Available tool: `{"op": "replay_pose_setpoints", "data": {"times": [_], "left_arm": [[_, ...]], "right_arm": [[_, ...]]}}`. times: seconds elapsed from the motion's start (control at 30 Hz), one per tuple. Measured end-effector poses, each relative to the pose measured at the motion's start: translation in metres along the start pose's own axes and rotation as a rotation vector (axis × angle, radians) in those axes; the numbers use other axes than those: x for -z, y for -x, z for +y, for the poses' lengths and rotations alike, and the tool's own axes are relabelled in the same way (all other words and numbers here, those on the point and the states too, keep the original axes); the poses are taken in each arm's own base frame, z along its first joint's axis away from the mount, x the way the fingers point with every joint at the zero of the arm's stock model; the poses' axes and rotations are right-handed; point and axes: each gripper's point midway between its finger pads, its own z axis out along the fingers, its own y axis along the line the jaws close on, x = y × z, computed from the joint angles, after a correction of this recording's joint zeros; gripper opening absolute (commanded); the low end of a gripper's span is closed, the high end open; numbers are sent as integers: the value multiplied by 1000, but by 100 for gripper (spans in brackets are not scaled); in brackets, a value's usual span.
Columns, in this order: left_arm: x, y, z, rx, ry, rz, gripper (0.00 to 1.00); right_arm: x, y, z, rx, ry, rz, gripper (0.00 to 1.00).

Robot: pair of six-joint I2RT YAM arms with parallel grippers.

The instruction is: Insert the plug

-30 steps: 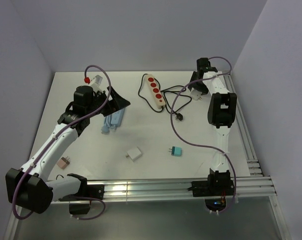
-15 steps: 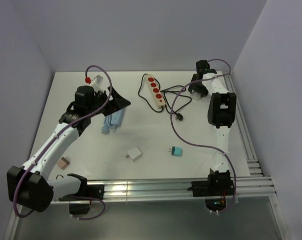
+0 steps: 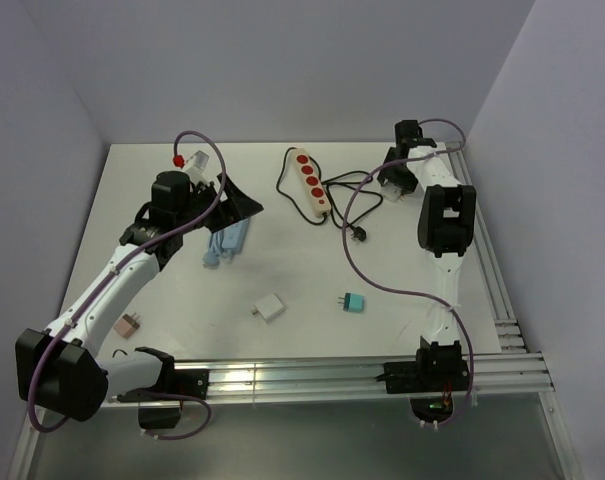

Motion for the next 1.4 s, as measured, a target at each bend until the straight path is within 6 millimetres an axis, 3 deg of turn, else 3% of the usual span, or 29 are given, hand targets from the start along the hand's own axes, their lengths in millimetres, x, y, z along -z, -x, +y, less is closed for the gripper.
{"op": "replay_pose_setpoints", "data": {"times": [0.03,0.1,0.23,0.37,0.5,0.57,0.67,0.77,0.87,0.97,1.17,1.27,1.4], "left_arm": [[0,0,0,1,-2,3,82],[-1,1,-2,6,-6,4,81],[0,2,-6,22,-17,6,81],[0,1,-8,47,-23,10,81],[2,1,-11,59,-30,9,82],[1,-1,-14,58,-35,13,83],[-2,-5,-23,43,-45,27,86],[-10,-10,-43,12,-62,40,88],[-19,-17,-66,-29,-87,48,88],[-23,-29,-82,-58,-105,62,88],[-32,-40,-89,-77,-100,77,85],[-35,-42,-89,-80,-91,77,84],[-35,-42,-94,-88,-100,62,84]], "right_arm": [[2,0,0,-12,2,-1,19],[10,2,2,-36,14,-9,14],[40,18,12,-91,67,-54,1],[76,36,23,-145,138,-122,0],[93,30,25,-188,169,-116,0],[94,20,28,-215,194,-90,0],[98,-11,30,-266,222,-4,0],[116,-43,37,-315,251,77,0],[157,-69,62,-345,347,122,0],[214,-93,93,-332,471,149,0],[324,-150,149,-233,730,201,0],[356,-179,159,-197,793,251,0],[366,-187,161,-196,810,271,0]]}}
